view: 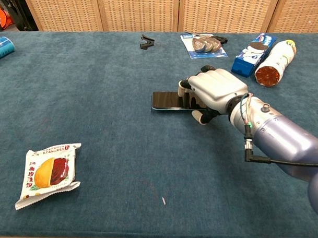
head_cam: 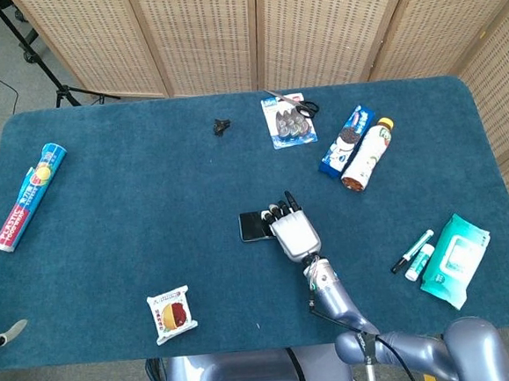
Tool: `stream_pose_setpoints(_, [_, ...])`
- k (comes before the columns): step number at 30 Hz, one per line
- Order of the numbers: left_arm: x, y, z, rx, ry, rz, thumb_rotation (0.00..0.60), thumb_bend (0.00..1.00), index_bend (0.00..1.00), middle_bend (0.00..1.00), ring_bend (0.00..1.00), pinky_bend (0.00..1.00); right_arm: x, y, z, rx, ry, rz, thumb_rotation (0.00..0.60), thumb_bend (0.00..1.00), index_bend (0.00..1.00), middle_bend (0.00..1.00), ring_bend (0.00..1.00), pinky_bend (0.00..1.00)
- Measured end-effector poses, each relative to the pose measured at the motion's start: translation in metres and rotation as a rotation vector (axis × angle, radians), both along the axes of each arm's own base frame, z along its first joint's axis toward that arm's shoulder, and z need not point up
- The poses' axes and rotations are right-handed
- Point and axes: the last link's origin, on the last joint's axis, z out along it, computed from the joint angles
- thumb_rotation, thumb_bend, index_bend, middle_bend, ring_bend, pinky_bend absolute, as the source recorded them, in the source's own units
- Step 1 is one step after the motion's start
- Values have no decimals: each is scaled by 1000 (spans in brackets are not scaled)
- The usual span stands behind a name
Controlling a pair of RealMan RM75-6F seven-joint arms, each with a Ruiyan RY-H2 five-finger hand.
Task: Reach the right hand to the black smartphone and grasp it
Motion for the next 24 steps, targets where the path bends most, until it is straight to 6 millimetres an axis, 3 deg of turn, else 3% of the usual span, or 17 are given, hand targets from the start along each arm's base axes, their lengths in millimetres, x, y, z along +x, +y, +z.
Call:
stream_pose_setpoints(4, [0, 0, 0, 0, 1, -1, 600, 0, 0, 0, 0, 0, 3, 1, 3, 4, -50, -3, 600, 869, 406, 460, 292, 71])
stream_pose_setpoints(13, [0, 0, -1, -3, 2, 1, 600, 0, 0, 0, 0, 0, 15, -7, 15, 15, -157, -90, 600, 920, 435, 494, 353, 111])
stream_pose_setpoints(24, [0, 1, 0, 1, -4, 4, 600, 0, 0, 0, 0, 0, 12, -48, 27, -95, -140, -164, 600, 918, 436, 501, 408, 152])
